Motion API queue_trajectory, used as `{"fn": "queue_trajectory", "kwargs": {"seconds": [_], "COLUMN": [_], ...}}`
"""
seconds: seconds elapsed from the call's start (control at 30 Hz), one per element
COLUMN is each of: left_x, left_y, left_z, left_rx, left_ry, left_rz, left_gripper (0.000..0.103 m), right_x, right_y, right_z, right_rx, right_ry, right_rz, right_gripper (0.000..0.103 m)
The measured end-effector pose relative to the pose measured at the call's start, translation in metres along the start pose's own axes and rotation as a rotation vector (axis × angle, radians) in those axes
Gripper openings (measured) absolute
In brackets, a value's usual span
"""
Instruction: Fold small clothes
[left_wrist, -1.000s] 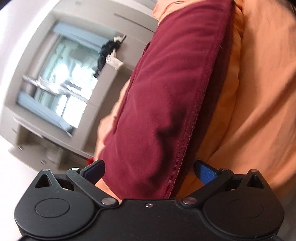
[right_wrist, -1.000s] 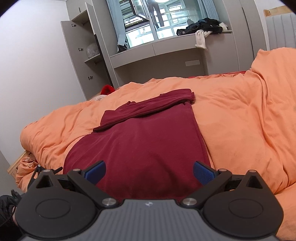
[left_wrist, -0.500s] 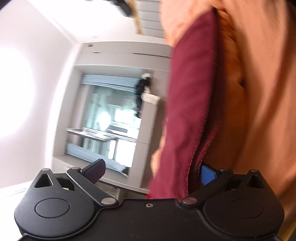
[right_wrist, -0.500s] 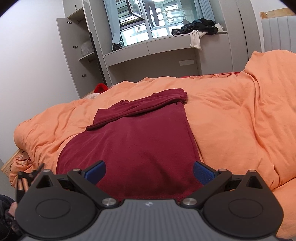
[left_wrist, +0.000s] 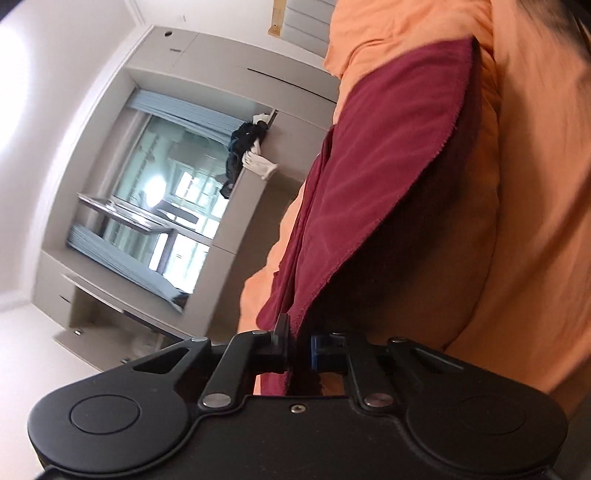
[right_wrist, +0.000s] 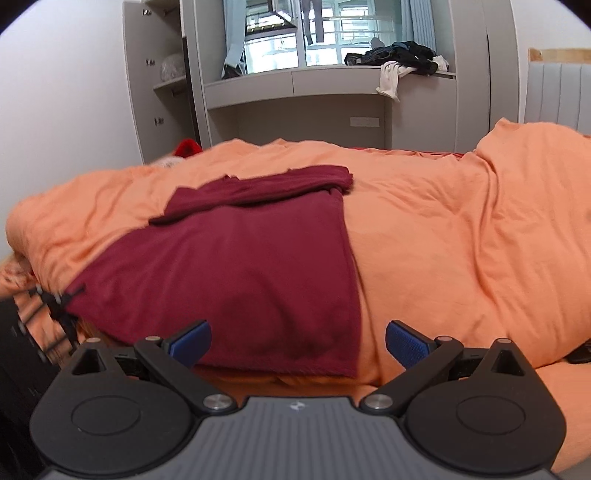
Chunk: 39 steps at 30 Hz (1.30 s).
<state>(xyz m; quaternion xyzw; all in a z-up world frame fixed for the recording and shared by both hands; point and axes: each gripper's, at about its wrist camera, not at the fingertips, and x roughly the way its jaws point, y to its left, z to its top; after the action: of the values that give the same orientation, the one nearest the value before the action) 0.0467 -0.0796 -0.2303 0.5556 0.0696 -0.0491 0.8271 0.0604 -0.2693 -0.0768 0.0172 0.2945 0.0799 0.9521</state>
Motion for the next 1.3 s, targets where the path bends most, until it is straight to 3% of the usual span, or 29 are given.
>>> {"fn": "queue_trajectory", "kwargs": {"seconds": [0.1,0.23,0.37,0.57,0.67,0.73,0.77,0.87,0.93,1.23,1.27,1.3], "left_x": [-0.009,-0.013,0.000,0.016,0.020,0.025,0.026,0.029,0.029,0.030,0.030,0.029], "left_y": [0.022,0.053,0.079,0.100,0.107,0.114,0.117,0.120,0.120,0.128,0.127,0.128], "left_z": [0.000,0.008,0.019,0.036,0.041,0.046,0.047,0.049,0.050,0.051,0.049,0.048], "left_rx": [-0.046,-0.105,-0.171,-0.182,-0.186,-0.191,-0.196,-0.205,-0.203,-0.252,-0.251,-0.249], "left_ry": [-0.005,-0.019,-0.016,-0.020,-0.025,-0.023,-0.019,-0.013,-0.014,-0.004,-0.001,0.002], "left_rz": [-0.019,0.007,0.009,0.034,0.038,0.043,0.043,0.042,0.048,0.057,0.059,0.061], "left_gripper": [0.010,0.010,0.010,0.012,0.013,0.014,0.014,0.014,0.014,0.017,0.018,0.018], "right_x": [0.003,0.018,0.040,0.071,0.085,0.097,0.100,0.096,0.094,0.124,0.122,0.119], "right_y": [0.006,0.030,0.053,0.083,0.096,0.100,0.100,0.101,0.105,0.117,0.117,0.116], "right_z": [-0.011,-0.025,-0.038,-0.051,-0.057,-0.060,-0.062,-0.068,-0.074,-0.076,-0.077,-0.077], "right_rx": [-0.072,-0.247,-0.397,-0.566,-0.618,-0.645,-0.647,-0.640,-0.658,-0.743,-0.746,-0.735], "right_ry": [0.012,0.017,-0.005,-0.081,-0.124,-0.099,-0.086,-0.075,-0.091,-0.126,-0.125,-0.119], "right_rz": [-0.020,-0.118,-0.195,-0.264,-0.292,-0.340,-0.353,-0.318,-0.327,-0.380,-0.377,-0.370], "right_gripper": [0.102,0.102,0.102,0.101,0.078,0.052,0.050,0.057,0.073,0.069,0.065,0.051]}}
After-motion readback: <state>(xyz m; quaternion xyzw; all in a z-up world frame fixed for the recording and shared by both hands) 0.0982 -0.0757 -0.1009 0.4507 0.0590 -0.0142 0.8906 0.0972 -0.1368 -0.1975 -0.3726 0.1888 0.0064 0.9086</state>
